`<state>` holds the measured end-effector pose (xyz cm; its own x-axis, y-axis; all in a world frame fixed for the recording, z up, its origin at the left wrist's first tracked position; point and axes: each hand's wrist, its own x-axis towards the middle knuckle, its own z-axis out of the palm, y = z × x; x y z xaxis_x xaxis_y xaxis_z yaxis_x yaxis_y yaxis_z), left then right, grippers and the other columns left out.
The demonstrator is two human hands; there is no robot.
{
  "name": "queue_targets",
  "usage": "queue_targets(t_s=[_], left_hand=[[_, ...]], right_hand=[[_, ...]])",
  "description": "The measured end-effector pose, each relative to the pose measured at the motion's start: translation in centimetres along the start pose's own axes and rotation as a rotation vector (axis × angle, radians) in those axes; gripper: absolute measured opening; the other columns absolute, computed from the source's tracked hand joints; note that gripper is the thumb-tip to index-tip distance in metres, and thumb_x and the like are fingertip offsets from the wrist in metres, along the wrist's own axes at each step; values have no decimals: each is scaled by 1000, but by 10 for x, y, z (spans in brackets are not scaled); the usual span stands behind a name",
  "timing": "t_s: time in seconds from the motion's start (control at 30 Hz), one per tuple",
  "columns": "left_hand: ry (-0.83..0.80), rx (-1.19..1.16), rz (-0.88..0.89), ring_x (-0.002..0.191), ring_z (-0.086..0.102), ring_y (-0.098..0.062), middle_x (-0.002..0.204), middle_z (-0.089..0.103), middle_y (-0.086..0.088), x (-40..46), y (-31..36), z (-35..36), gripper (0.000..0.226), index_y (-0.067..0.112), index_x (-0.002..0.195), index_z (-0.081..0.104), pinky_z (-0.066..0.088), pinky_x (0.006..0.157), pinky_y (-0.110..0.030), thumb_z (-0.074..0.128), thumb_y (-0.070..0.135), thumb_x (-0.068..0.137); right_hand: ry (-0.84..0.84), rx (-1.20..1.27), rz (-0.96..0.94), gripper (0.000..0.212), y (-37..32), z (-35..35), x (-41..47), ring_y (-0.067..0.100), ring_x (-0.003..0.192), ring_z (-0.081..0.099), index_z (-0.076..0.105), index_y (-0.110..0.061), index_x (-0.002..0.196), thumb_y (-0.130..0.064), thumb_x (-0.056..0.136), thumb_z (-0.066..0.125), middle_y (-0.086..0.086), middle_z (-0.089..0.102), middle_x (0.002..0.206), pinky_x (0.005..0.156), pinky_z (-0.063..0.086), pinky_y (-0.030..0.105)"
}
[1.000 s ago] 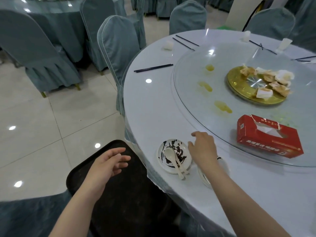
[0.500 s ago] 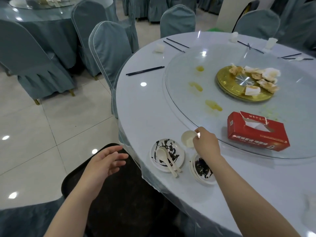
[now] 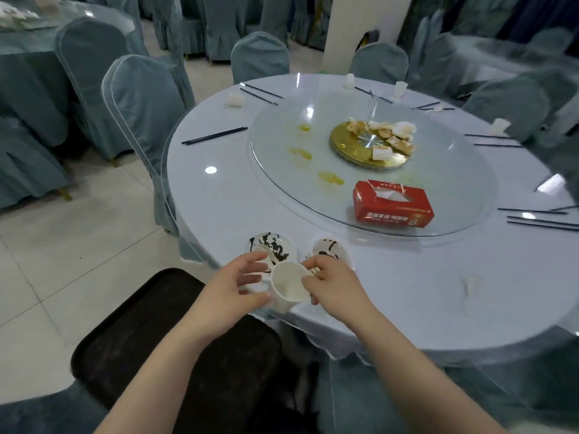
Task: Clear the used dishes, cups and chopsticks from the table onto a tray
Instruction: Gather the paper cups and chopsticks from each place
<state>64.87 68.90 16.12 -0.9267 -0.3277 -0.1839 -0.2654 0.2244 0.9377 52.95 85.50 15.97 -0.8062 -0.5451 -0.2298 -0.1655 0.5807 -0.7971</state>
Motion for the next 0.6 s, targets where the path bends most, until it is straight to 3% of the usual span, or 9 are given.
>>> queue_targets(t_s=[0.1, 0.2, 0.33, 0.47, 0.6], left_hand=[[-163, 90, 91, 112, 52, 12, 119, 59, 27, -9, 4, 31, 68, 46, 125, 47, 41, 86, -8, 83, 22, 73], [-166, 98, 153, 105, 55, 12, 109, 61, 35, -15, 5, 59, 64, 49, 112, 51, 41, 81, -4, 84, 16, 68], [-156, 88, 145, 104, 59, 2, 112, 66, 18, -13, 9, 90, 58, 38, 116, 57, 49, 91, -25, 85, 22, 67], [-137, 84, 113, 101, 59, 4, 111, 65, 21, 8, 16, 103, 59, 46, 113, 54, 49, 90, -24, 85, 26, 67], [-112, 98, 102, 101, 63, -3, 110, 67, 16, 46, 22, 111, 58, 43, 114, 55, 50, 88, -26, 84, 23, 68]], right_hand=[[29, 122, 52, 16, 9, -3, -35, 2, 46, 53, 62, -28, 93, -18, 83, 56, -5, 60, 49, 55, 39, 20], [102, 268, 115, 10, 26, -9, -59, 3, 45, 53, 65, -23, 91, -19, 86, 57, -6, 59, 48, 51, 42, 18], [241, 331, 209, 19, 62, -32, -79, 4, 47, 53, 68, -22, 83, -30, 90, 52, -5, 62, 54, 50, 41, 18], [366, 306, 338, 16, 113, -66, -75, 7, 50, 54, 69, -22, 83, -29, 87, 56, -6, 64, 59, 55, 43, 23], [515, 234, 455, 11, 177, -104, -49, 15, 65, 62, 67, -20, 84, -27, 88, 59, -4, 68, 70, 64, 50, 30]])
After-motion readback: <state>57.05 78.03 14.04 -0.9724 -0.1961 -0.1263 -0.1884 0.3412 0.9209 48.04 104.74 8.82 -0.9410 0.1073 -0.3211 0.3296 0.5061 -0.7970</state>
